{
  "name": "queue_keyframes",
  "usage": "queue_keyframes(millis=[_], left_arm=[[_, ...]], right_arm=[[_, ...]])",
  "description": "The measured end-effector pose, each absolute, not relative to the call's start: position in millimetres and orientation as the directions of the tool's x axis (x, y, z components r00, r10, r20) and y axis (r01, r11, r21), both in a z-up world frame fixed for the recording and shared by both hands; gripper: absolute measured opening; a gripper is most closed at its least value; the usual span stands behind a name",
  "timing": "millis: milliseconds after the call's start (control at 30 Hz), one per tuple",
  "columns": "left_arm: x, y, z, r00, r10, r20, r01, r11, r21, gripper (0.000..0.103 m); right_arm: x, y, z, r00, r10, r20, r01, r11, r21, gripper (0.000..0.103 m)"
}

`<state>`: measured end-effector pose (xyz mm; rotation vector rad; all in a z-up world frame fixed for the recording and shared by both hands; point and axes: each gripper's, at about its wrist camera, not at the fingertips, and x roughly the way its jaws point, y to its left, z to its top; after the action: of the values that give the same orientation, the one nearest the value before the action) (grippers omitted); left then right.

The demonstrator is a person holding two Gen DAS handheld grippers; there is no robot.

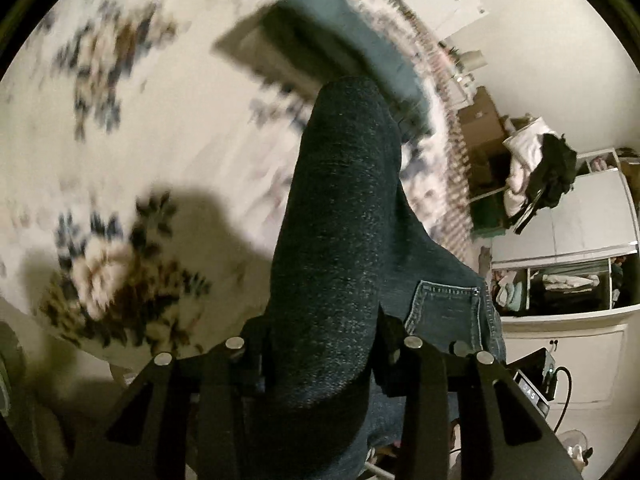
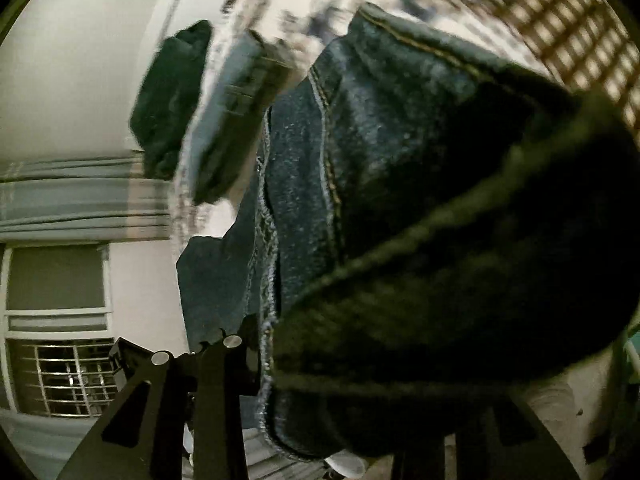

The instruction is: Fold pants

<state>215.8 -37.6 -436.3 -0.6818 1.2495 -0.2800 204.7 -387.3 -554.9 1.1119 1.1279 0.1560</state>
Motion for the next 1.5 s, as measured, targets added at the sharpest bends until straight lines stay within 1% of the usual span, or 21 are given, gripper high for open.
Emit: queue_keyframes(millis=[133,200,300,400,533,633,733,867,900,933,1000,1133,1233,1267,1300,1367,1433,1467,1500], left_arm=[[264,-32,-386,0.371,-0.550,-0.748,-0.145,0.761,-0.632,0.034],[295,-31,-369,0.394,-0.556,-0.732,-0.127,0.756,-0.642,0.034],[353,-27,-354,0.421,-0.565,-0.710,-0.097,0.750,-0.655,0.034],[419,-19,-354,0.430,-0.582,-0.690,-0.081,0.737,-0.671,0.034],[503,-10,-373,0.424,-0.590,-0.687,-0.071,0.735,-0.675,0.034],[559,-1,-406,0.400,-0.598,-0.695,-0.081,0.732,-0.677,0.034],[593,7,-440,0.368,-0.602,-0.709,-0.112,0.728,-0.676,0.034],[614,17,-485,0.311,-0.591,-0.744,-0.149,0.743,-0.653,0.034],[615,19,-493,0.301,-0.594,-0.746,-0.147,0.744,-0.651,0.035],[615,20,-497,0.296,-0.592,-0.749,-0.137,0.750,-0.647,0.035],[612,22,-496,0.291,-0.590,-0.753,-0.115,0.760,-0.640,0.038],[604,20,-488,0.273,-0.595,-0.756,-0.081,0.769,-0.634,0.040],[599,22,-482,0.270,-0.582,-0.768,-0.089,0.779,-0.621,0.043],[597,24,-479,0.274,-0.571,-0.774,-0.093,0.786,-0.612,0.048],[595,25,-477,0.276,-0.557,-0.783,-0.099,0.794,-0.599,0.051],[590,30,-474,0.273,-0.525,-0.806,-0.123,0.812,-0.570,0.065],[582,30,-468,0.267,-0.484,-0.834,-0.134,0.838,-0.529,0.069],[580,30,-465,0.269,-0.460,-0.846,-0.130,0.853,-0.505,0.073],[577,27,-458,0.272,-0.416,-0.868,-0.119,0.880,-0.460,0.076]], right_arm=[[247,-384,-507,0.518,0.606,-0.604,0.365,0.482,0.797,0.038],[280,-381,-484,0.549,0.598,-0.584,0.343,0.476,0.810,0.038],[333,-376,-464,0.592,0.586,-0.554,0.323,0.458,0.829,0.038],[394,-368,-457,0.626,0.568,-0.534,0.308,0.449,0.839,0.038],[480,-357,-470,0.643,0.555,-0.529,0.314,0.439,0.842,0.038],[537,-350,-492,0.638,0.549,-0.540,0.323,0.446,0.835,0.038],[580,-346,-521,0.619,0.547,-0.563,0.339,0.460,0.820,0.038],[623,-339,-567,0.567,0.567,-0.597,0.370,0.473,0.800,0.039],[628,-338,-577,0.551,0.572,-0.608,0.380,0.476,0.793,0.043],[631,-339,-584,0.542,0.576,-0.612,0.387,0.475,0.790,0.049],[630,-345,-591,0.525,0.578,-0.625,0.392,0.487,0.780,0.054],[594,-375,-590,0.521,0.558,-0.646,0.430,0.482,0.763,0.056],[602,-383,-588,0.528,0.528,-0.666,0.486,0.455,0.746,0.056],[562,-385,-585,0.527,0.514,-0.676,0.500,0.456,0.736,0.056],[541,-384,-583,0.527,0.494,-0.692,0.516,0.461,0.722,0.057],[520,-386,-568,0.514,0.461,-0.724,0.540,0.481,0.690,0.063],[515,-390,-564,0.490,0.426,-0.761,0.554,0.521,0.649,0.071],[512,-387,-557,0.464,0.397,-0.792,0.554,0.567,0.609,0.075],[513,-384,-549,0.442,0.363,-0.821,0.547,0.616,0.567,0.082]])
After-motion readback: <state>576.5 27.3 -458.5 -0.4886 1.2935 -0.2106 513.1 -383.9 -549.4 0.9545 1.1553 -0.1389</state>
